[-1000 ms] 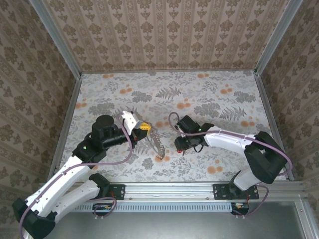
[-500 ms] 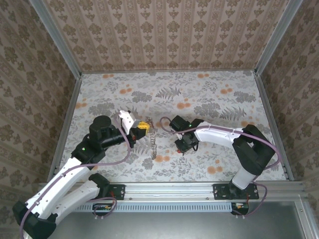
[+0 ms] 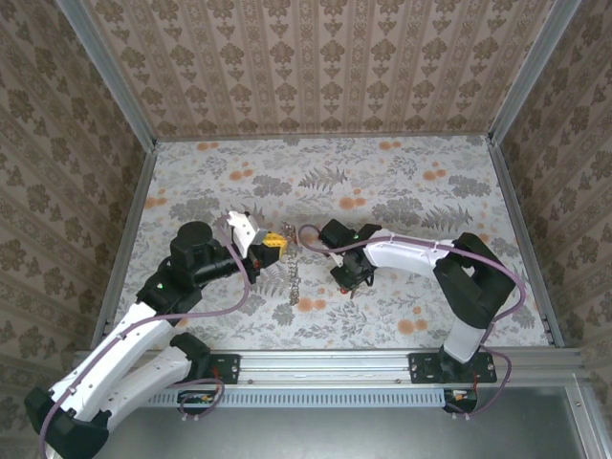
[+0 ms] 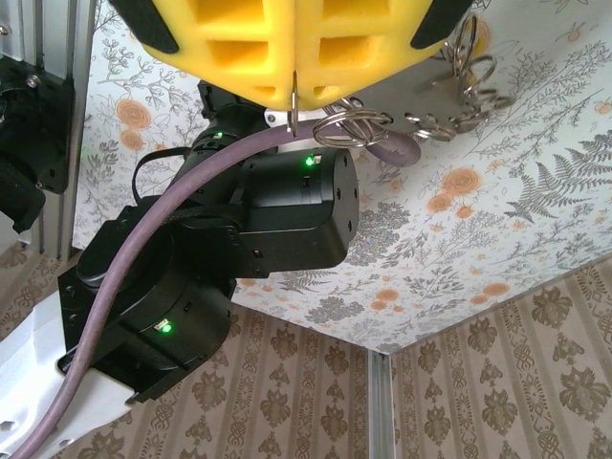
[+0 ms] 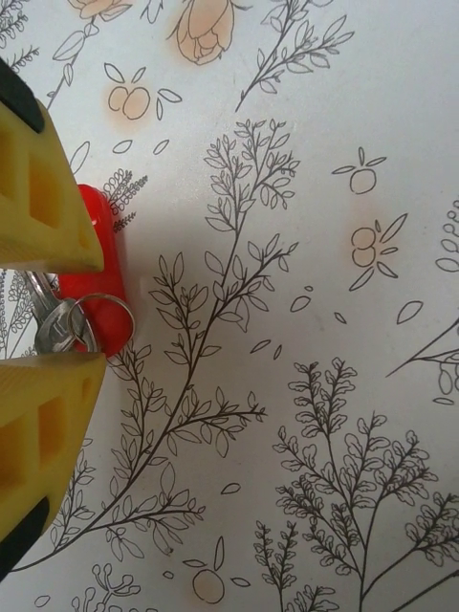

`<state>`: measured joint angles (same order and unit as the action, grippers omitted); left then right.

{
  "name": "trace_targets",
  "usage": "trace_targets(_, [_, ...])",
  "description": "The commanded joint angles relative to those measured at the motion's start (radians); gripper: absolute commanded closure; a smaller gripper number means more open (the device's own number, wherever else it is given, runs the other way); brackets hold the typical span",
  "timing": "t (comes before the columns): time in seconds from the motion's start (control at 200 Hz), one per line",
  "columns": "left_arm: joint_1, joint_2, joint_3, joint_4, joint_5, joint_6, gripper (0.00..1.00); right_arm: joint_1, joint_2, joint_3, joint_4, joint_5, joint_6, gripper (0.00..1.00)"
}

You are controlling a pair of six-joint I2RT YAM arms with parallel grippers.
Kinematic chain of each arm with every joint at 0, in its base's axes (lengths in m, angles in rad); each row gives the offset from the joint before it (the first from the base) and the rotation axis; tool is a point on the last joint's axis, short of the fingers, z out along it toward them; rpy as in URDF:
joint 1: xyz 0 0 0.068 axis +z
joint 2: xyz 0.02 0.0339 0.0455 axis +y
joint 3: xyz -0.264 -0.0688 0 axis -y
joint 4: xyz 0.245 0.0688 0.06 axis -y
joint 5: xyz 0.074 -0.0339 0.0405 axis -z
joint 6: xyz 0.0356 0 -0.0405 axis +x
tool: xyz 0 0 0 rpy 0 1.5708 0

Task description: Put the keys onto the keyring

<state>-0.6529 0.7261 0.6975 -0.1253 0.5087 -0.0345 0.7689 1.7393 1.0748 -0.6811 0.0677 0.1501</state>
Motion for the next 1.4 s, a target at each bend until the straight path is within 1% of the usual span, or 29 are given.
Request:
trace_targets(0.0, [0.01,-0.017,-0.003,0.059,0.024,-0.024,1.0,0.005,0.032,0.028,-0.049,-0.001,-0.024,0.71])
trace_targets(0.375, [0.01,-0.027,-0.009,0.073,0.032,-0.028,1.0,-0.004,0.046,0.036,-0.054,-0.008,-0.02,0.73])
trace_targets(0.685, [0.01,-0.03,-0.01,0.078,0.039,-0.029,1.0,-0.01,0.047,0.037,-0.055,-0.005,-0.018,0.82])
trace_targets(0.98, [0.01,-0.028,-0.01,0.076,0.039,-0.025,1.0,-0.014,-0.01,0.015,-0.05,-0.005,-0.017,0.92])
trace_targets(1.065, [0.011,-0.027,-0.009,0.07,0.033,-0.023,1.0,-0.012,-0.077,-0.021,-0.01,-0.032,-0.031,0.94])
trace_targets(1.125, [0.01,-0.024,-0.005,0.063,0.028,-0.019,1.0,-0.013,-0.15,-0.073,0.05,-0.077,-0.044,0.96])
trace_targets(1.21, [0.009,-0.018,0.002,0.049,0.023,-0.011,1.0,-0.009,-0.289,-0.149,0.137,-0.129,-0.058,1.0])
trace_targets(1.315, [0.008,-0.011,0.008,0.039,0.018,-0.005,1.0,-0.003,-0.476,-0.227,0.221,-0.159,-0.092,1.0])
trace_targets(1.395, [0.007,-0.005,0.019,0.033,0.024,0.006,1.0,0.002,-0.615,-0.27,0.273,-0.211,-0.122,1.0])
